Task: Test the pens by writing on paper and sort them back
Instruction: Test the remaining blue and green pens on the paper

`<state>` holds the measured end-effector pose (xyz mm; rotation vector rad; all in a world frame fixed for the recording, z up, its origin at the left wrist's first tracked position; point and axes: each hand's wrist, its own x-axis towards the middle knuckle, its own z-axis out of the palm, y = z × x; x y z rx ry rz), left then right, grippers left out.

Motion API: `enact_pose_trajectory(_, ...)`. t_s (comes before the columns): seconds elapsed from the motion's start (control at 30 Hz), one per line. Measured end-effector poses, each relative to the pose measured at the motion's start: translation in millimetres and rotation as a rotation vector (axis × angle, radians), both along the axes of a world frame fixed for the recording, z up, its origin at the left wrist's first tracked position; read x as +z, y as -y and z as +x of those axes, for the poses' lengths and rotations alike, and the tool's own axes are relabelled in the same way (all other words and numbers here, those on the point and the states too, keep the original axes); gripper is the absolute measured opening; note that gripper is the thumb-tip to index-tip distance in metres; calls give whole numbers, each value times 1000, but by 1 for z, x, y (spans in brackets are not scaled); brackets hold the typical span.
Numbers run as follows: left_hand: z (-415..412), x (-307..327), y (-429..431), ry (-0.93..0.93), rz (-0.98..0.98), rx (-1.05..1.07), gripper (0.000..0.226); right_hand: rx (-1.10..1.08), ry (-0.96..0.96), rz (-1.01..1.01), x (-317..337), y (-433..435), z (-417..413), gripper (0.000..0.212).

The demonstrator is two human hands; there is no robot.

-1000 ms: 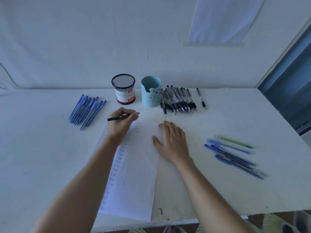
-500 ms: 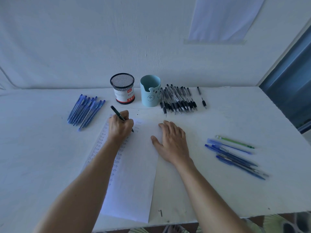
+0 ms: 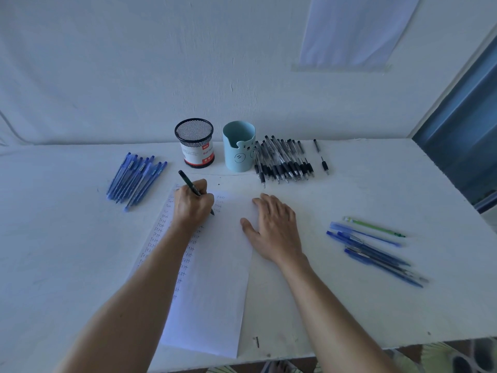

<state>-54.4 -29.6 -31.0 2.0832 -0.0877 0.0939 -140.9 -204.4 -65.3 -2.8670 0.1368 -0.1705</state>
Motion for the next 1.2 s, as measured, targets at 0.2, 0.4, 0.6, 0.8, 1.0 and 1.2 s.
enact_pose_trajectory(0.2,0,0,2,7,13,8,34,-4,4,2,0,0,0,75)
enact_pose_trajectory(0.4,-1,2,4,18,45,10,34,-18,6,-1,1,-1,0,78)
enact_pose_trajectory(0.6,-1,2,4,12,17,-12,34,-12,6,12,2,-2,0,79)
enact_pose_trajectory(0.8,0,-1,5,5,14,-24,36,-13,0,6,2,-1,-1,79)
enact_pose_trajectory(1.0,3,-4,2,7,-26,9,29,-6,5,4,3,-1,-1,80)
enact_pose_trajectory(1.2,9,-5,-6,-112,-516,210,25,-26,40,39,4,-3,0,69)
